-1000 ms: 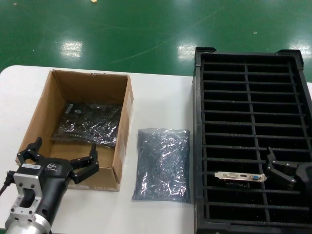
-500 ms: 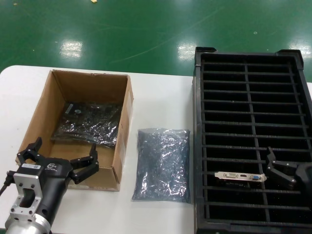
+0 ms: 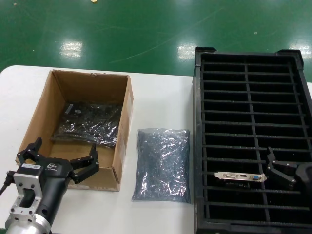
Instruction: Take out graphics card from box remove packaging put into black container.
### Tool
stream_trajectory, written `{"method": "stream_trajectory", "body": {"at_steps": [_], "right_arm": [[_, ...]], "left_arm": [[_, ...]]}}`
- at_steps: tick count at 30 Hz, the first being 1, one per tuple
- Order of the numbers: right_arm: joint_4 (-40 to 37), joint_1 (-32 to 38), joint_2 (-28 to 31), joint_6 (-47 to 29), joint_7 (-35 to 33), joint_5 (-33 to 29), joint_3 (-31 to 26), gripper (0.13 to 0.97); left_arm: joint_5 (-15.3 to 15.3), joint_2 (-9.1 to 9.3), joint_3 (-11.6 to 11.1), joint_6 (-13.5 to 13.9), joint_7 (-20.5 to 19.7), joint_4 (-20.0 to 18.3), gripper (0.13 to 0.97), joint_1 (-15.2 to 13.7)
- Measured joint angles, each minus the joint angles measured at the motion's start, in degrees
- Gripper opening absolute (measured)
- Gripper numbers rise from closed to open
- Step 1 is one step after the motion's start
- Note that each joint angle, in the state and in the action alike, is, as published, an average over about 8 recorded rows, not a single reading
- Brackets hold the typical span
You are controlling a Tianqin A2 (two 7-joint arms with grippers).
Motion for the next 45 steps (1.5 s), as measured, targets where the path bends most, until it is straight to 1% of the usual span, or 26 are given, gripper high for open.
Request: {"method": "stream_trajectory", "body": {"at_steps": [45], "right_arm": [[0.0,0.0,0.0,0.0,0.0,0.0,0.0,0.966]], "left_arm": [[0.0,0.0,0.0,0.0,0.0,0.0,0.966,0.0]]}}
